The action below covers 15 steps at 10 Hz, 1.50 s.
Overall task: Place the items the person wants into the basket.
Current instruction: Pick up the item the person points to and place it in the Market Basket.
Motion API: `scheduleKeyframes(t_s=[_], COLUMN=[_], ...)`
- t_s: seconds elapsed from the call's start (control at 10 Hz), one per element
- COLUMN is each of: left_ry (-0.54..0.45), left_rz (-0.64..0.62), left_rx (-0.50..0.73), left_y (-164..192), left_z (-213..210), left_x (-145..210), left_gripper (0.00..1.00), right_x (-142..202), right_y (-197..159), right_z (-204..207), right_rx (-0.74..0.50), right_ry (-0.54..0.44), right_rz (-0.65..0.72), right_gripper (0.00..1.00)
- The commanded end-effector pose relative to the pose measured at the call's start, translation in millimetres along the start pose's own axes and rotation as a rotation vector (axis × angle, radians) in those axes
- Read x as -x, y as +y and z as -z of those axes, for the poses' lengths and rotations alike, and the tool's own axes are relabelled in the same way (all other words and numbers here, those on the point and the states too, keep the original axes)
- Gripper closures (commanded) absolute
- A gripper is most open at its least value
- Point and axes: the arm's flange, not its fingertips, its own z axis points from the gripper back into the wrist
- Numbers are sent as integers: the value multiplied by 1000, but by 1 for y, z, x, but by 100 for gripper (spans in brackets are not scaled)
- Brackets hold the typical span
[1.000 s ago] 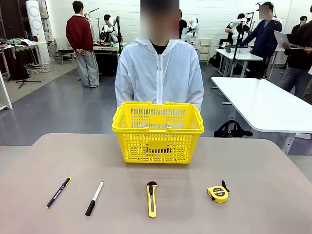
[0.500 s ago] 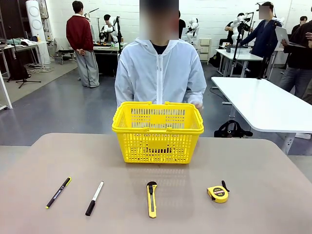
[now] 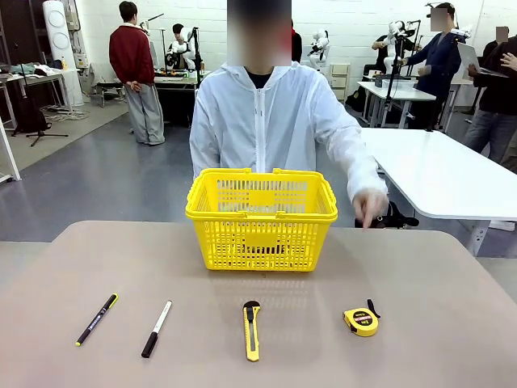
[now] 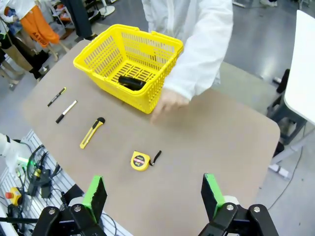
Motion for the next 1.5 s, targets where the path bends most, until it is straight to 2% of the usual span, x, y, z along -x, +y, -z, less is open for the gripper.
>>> scheduleKeyframes(t_s=[0.0,0.6,0.7,0.9,1.1,1.2,1.4], left_ry=[-3,-3,-3,-3,-3,-3,-3], left_rz=[9,9,9,9,9,9,9], left_rx=[11,11,11,11,11,11,11], left_y=[0,0,0,0,0,0,0], left_z=[-1,-1,-1,-1,-1,-1,-1], left_x=[0,0,0,0,0,0,0], left_gripper=[0,0,0,0,0,0,0], right_x=[2,0,-7,-30,-37,-32,-10], right_y=[2,0,13,39,64,74,93], right_z=[4,0,18,80,169,210,274], right_rx=[-12,0,52,114,235,304,360], right_ry=[-17,0,124,341,503,567,629], right_rz=[-7,0,37,96,149,160,153], right_gripper=[0,0,0,0,0,0,0])
